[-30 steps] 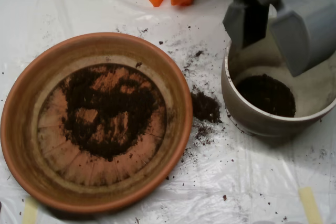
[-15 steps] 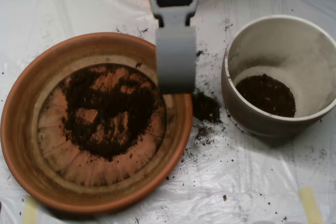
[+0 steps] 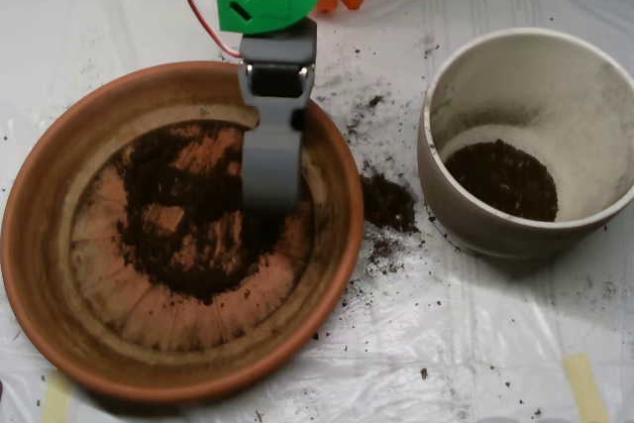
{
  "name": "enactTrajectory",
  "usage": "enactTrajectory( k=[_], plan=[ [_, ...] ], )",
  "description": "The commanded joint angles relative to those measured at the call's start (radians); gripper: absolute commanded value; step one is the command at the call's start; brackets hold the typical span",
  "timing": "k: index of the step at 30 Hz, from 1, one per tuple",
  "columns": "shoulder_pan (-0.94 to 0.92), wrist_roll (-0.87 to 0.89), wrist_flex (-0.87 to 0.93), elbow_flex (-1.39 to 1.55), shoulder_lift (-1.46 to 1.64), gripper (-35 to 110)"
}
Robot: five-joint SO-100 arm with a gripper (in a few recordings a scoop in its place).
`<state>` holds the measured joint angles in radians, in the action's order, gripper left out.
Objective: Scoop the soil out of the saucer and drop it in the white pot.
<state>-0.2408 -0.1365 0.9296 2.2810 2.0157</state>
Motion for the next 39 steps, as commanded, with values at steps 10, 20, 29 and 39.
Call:
enactTrajectory(
  k=[10,20,29,39],
  plan=[
    [-0.054,-0.063,-0.058,-0.204,-0.344,38],
    [-0.043,-0.098,-0.049,-0.304,-0.465,38],
    [-0.057,-0.097,0.051,-0.379,-0.545,36],
    [-0.071,-0.092,0.086,-0.483,-0.627,34]
  ],
)
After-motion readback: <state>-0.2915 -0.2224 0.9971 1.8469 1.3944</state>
